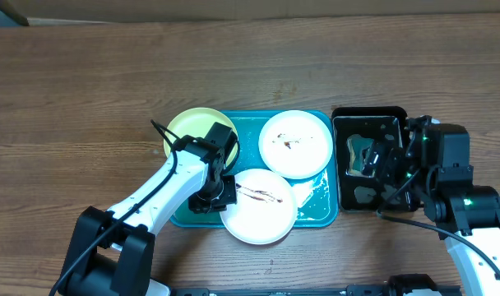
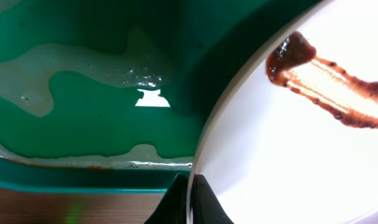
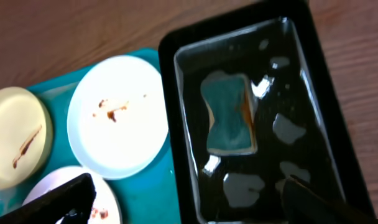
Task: Clean dirty plates on tray and stack at the side
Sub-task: 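Reach right gripper into the black basin and grasp the green sponge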
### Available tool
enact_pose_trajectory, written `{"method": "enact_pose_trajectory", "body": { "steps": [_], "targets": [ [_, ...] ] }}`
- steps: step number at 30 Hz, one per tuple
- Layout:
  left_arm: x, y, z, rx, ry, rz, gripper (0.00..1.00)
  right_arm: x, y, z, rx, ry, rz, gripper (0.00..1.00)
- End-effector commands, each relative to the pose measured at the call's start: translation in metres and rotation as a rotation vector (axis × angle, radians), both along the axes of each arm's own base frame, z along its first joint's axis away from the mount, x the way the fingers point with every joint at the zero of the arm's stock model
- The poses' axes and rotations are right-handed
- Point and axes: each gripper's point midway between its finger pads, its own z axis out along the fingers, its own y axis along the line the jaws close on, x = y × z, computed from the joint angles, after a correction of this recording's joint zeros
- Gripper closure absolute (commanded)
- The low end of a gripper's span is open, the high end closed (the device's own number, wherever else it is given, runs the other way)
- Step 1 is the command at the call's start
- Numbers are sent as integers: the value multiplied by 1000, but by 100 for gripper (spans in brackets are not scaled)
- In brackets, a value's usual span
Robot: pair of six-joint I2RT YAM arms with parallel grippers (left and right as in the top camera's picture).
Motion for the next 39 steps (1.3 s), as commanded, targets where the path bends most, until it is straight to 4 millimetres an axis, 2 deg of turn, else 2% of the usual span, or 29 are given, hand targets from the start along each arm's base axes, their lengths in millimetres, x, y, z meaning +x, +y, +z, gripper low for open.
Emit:
{"method": "enact_pose_trajectory", "body": {
  "steps": [1, 6, 8, 15, 17, 19, 22, 25, 29, 37, 39],
  "targets": [
    [7, 1, 5, 2, -32, -57, 94, 14, -10, 11, -44, -49, -38, 4],
    [9, 1, 5, 0, -37, -57, 88, 39, -10, -2, -100, -55, 23, 7],
    [9, 1, 5, -1, -39, -56, 87, 47, -9, -19, -101, -9, 25, 8],
    [9, 1, 4, -1, -40, -56, 86, 60, -9, -85, -109, 175, 33, 26],
    [9, 1, 4, -1, -40, -56, 86, 63, -9, -98, -108, 205, 29, 32],
    [9, 1, 5, -1, -39, -56, 86, 66, -9, -108, -107, 223, 25, 33],
    [9, 0, 5, -2, -39, -56, 75, 69, -9, -117, -108, 236, 26, 33],
    [8, -1, 5, -9, -35, -55, 73, 68, -9, -126, -109, 262, 27, 35],
    [4, 1, 4, -1, -17, -55, 64, 65, -12, -137, -127, 294, 19, 36],
    [-11, 8, -5, 26, 30, 9, 64, 59, -12, -155, -136, 351, 24, 36],
    [-15, 4, -10, 2, 40, 17, 66, 59, -10, -155, -137, 351, 30, 37]
  ]
}}
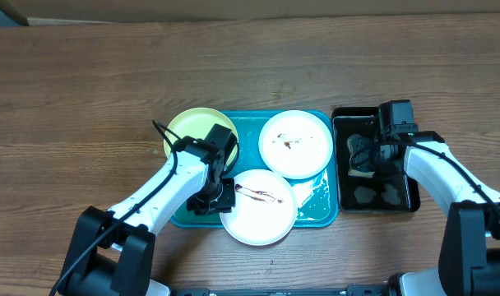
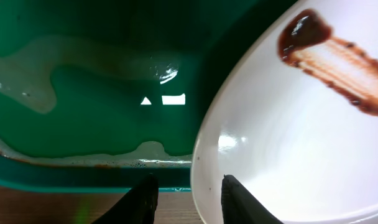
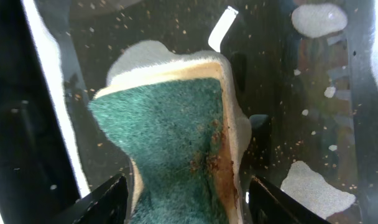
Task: Clean dirty plates on tray and stack at the side
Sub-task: 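Reach right gripper into the black basin and grasp the green sponge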
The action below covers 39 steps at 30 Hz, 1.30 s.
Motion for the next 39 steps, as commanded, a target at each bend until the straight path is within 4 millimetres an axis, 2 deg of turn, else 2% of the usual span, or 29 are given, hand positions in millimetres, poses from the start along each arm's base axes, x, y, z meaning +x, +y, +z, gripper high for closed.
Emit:
{"method": "enact_pose_trajectory", "body": {
  "steps": [1, 6, 15, 19, 26, 29, 39],
  "targets": [
    [-10, -4, -8, -35, 28, 44, 67, 8, 2, 5, -10, -25, 5, 38],
    [-13, -15, -13, -107, 38, 51, 67, 7, 4, 4, -10, -20, 11, 40],
    [-12, -15, -13, -106, 37, 51, 79, 0, -2, 2, -45, 8, 2, 52],
    [-12, -15, -13, -106, 37, 51, 82, -3, -2, 0, -46, 16, 2, 53],
    [-12, -15, -13, -106, 36, 51, 95, -13, -6, -11, -63, 48, -1, 63],
    [-12, -15, -13, -106, 37, 51, 96, -16, -6, -15, -62, 61, -3, 73],
    [-11, -14, -13, -99, 33, 50, 96, -35, -12, -40, -78, 179, -124, 87]
  ]
}}
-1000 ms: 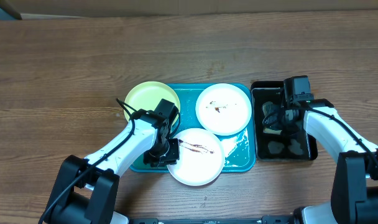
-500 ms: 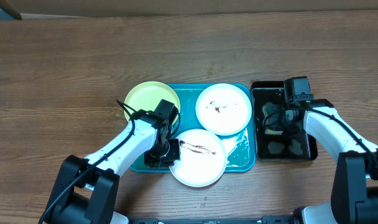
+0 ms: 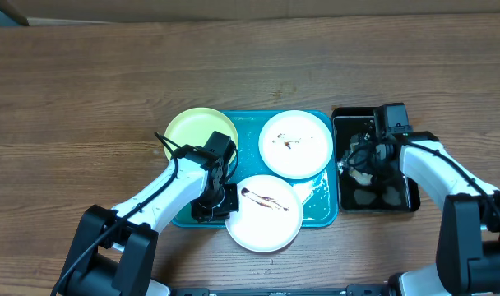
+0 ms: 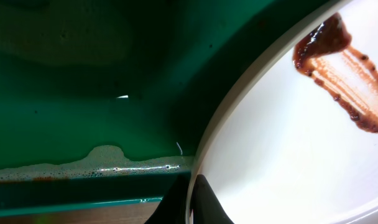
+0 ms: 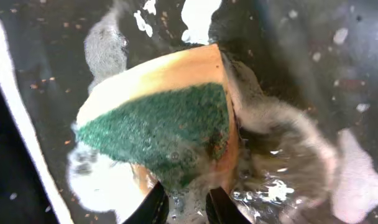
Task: Clean dirty plates on tray and stack at the side
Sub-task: 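Reach right gripper into the black basin and grasp the green sponge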
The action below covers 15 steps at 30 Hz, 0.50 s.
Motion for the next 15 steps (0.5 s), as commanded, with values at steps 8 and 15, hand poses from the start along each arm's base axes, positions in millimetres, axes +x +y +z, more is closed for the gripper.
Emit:
{"method": "enact_pose_trajectory", "body": {
  "steps": [8, 15],
  "targets": [
    [0, 2, 0, 9, -1, 15, 95, -26, 4, -30, 28, 144, -78, 96],
    [1, 3, 0, 11, -6, 14, 96, -16, 32, -1, 170, 125, 47, 96]
  ]
}}
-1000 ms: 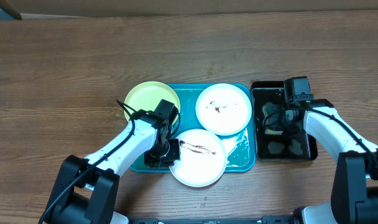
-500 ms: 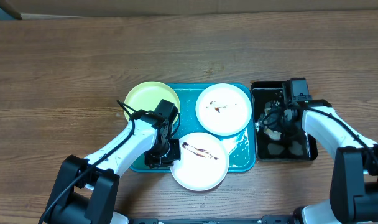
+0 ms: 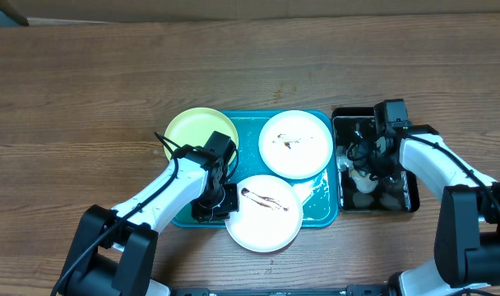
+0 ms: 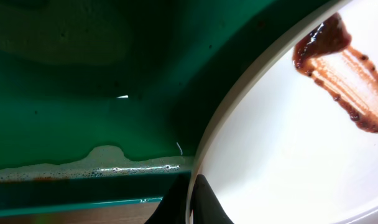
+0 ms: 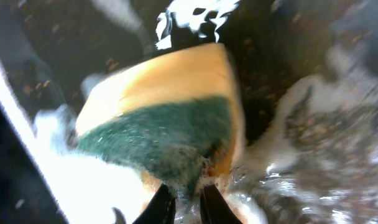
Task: Clean dirty plates on tray and stack at the side
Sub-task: 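Reach right gripper into the black basin and grasp the green sponge, then carry the sponge with right gripper onto the front white plate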
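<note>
On the teal tray (image 3: 244, 131) lie a yellow plate (image 3: 196, 131), a white plate with brown specks (image 3: 295, 144) and a white plate with a brown sauce streak (image 3: 263, 212) that overhangs the tray's front edge. My left gripper (image 4: 190, 205) is shut on that streaked plate's rim (image 4: 204, 143). My right gripper (image 5: 184, 202) is shut on the green and yellow sponge (image 5: 170, 127), which sits tilted in soapy water inside the black tub (image 3: 404, 200).
The black tub stands just right of the tray, with foam and water in it. Bare wooden table (image 3: 85, 82) lies to the left, behind and to the far right. The tray floor (image 4: 83, 93) holds patches of foam.
The right gripper has squeezed tighter on the sponge and shifted it slightly in the tub, with more foam around it. The left gripper and its plate have not moved.
At first my left gripper pinched the streaked plate's rim while my right hovered open above the tub. Then the left was open beside the rim and the right open around the sponge. Later both were shut, the plate lying further over the tray's front edge, as now.
</note>
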### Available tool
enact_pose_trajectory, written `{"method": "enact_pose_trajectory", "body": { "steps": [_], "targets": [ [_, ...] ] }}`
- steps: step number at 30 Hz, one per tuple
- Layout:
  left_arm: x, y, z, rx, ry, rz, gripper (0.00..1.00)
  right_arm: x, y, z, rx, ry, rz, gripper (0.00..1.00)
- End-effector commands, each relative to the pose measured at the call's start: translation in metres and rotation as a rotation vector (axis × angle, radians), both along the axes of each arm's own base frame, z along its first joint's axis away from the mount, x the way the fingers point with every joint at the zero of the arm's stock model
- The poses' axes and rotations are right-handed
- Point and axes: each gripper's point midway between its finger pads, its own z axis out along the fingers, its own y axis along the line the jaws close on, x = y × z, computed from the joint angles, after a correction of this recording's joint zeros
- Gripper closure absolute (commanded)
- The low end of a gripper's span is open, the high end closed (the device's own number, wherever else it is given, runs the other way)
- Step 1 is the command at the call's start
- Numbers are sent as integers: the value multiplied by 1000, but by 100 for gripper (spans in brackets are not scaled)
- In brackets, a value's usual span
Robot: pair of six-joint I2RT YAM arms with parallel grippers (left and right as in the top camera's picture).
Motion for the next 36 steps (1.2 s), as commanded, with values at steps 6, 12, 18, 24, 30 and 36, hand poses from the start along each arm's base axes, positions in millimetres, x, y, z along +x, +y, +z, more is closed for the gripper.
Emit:
{"method": "enact_pose_trajectory", "body": {
  "steps": [6, 12, 18, 24, 30, 36],
  "targets": [
    [6, 2, -1, 9, -27, 14, 96, 2, -3, 43, -8, -20, -34, 96],
    [7, 1, -1, 7, -33, 14, 96, 3, -1, 76, -2, -117, -6, 96],
    [7, 1, -1, 6, -35, 14, 96, -2, -2, 90, -4, -145, 13, 96],
    [9, 0, -1, 2, -41, 14, 96, -7, -2, 89, -4, -125, 13, 96],
    [9, 0, -1, 2, -41, 13, 96, -9, 22, 91, 95, -125, 97, 96],
    [9, 0, -1, 2, -41, 13, 96, -23, 89, 101, 290, -124, 293, 96]
  ]
}}
